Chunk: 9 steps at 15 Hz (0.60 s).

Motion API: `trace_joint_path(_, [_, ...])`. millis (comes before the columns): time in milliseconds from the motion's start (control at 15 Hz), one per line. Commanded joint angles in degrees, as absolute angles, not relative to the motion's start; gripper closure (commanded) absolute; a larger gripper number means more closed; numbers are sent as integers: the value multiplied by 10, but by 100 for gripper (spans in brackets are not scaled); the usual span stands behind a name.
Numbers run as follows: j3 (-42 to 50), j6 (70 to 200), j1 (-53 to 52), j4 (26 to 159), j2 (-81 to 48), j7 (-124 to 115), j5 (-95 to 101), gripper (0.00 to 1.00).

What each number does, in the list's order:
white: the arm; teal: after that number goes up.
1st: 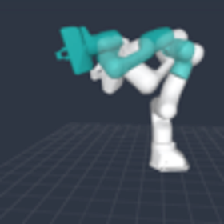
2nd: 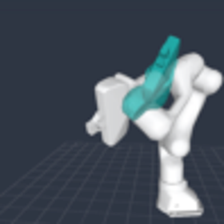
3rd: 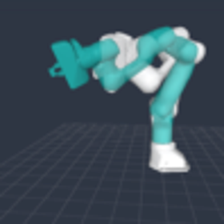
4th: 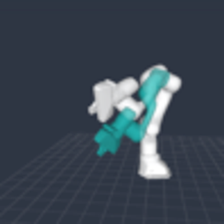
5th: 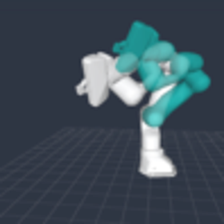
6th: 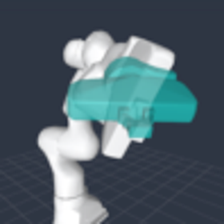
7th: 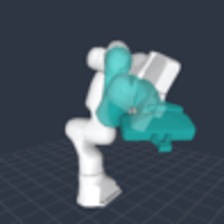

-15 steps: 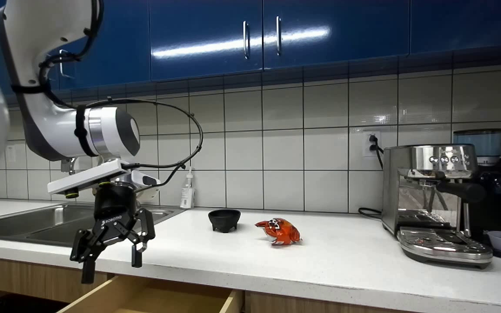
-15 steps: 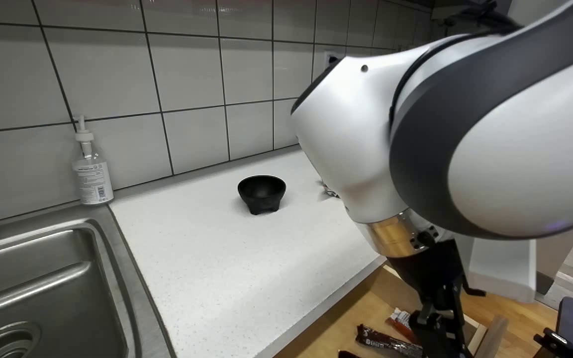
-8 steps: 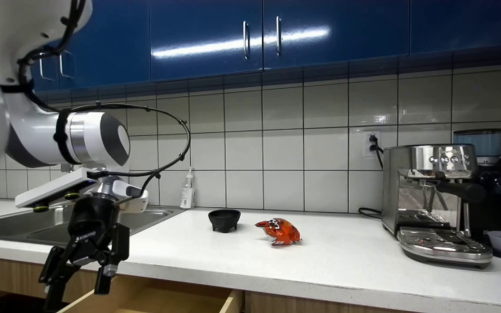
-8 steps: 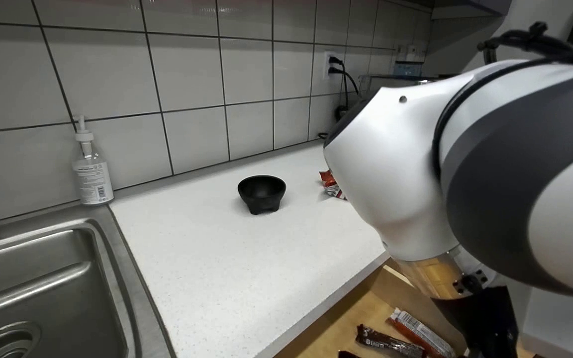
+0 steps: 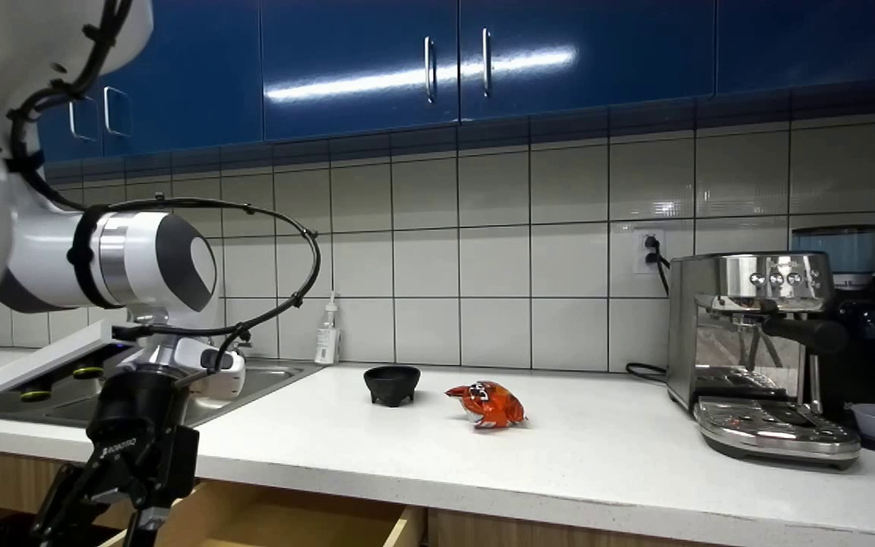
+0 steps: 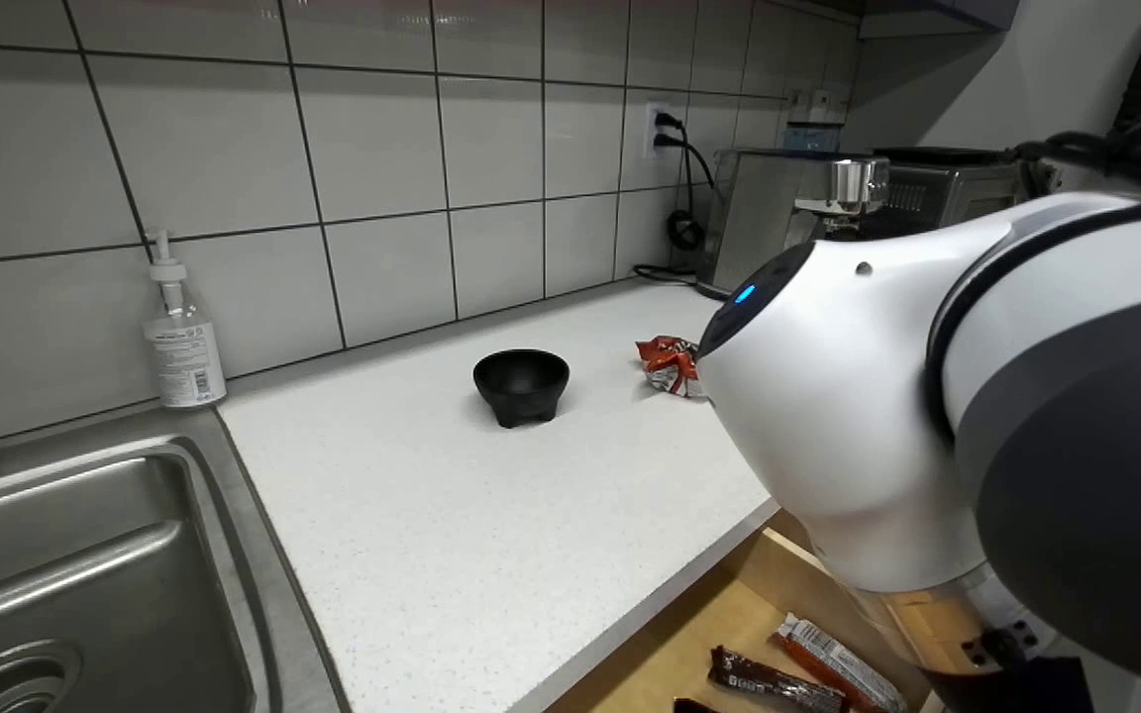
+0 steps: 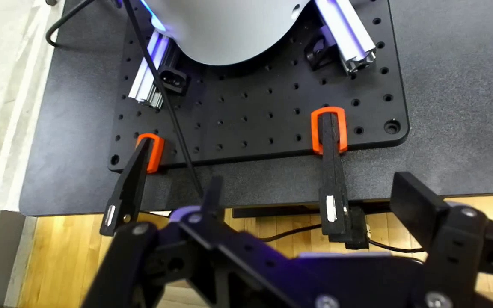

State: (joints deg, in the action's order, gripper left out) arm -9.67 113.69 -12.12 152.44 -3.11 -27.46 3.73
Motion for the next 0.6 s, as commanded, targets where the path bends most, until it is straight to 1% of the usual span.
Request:
trace_joint_path(0, [-97, 1166, -118, 1535, -34, -283, 39, 0])
trace_joint_path(533, [-83, 1218, -112, 1522, -92, -244, 41, 0])
